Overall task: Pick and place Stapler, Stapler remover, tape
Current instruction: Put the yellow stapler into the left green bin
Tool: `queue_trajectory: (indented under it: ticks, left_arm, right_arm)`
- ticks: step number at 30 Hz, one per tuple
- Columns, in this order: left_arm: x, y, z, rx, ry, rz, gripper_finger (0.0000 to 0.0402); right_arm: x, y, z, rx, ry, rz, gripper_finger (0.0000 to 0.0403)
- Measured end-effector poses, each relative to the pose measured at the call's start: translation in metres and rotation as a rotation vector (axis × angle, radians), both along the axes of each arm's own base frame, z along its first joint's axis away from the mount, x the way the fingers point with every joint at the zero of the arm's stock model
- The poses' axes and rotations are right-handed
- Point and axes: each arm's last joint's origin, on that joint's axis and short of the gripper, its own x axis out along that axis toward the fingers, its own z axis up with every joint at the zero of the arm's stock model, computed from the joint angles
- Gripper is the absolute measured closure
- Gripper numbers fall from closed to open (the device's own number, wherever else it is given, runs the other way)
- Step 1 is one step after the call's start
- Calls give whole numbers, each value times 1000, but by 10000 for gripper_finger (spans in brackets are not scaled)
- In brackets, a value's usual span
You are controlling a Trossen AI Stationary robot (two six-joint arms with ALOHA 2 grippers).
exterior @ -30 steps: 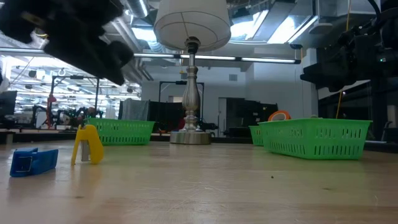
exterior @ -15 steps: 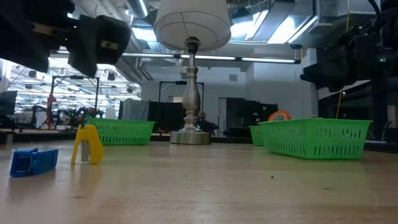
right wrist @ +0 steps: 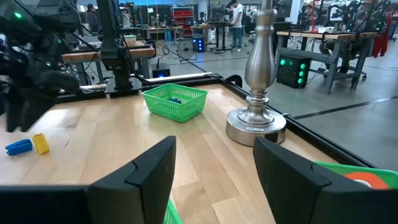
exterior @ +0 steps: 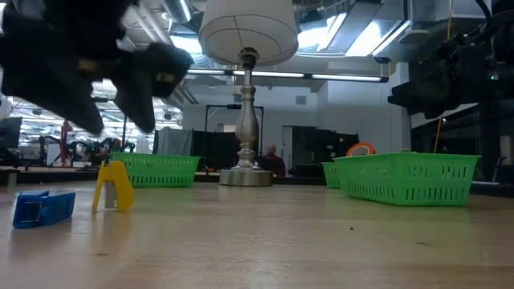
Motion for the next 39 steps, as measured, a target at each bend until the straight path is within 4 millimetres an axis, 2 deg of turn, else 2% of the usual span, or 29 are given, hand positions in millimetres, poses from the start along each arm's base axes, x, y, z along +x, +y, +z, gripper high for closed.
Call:
queue_trajectory:
  ticks: [6, 14, 21, 30, 39]
  left_arm:
    - [3, 9, -11, 12, 67, 15, 228]
    - [-5, 11, -21, 16, 107, 2, 228]
    - [-5, 11, -22, 28, 98, -5, 228]
    - [3, 8, -44, 55, 116, -38, 229]
    - [7, 6, -49, 30, 108, -17, 237]
  right_arm:
    - [0, 0, 0, 0, 0, 0, 183]
    - [0, 0, 0, 0, 0, 0, 183]
    - [0, 0, 0, 0, 0, 0, 183]
    - [0, 0, 0, 0, 0, 1, 183]
    - [0, 0, 0, 0, 0, 0, 183]
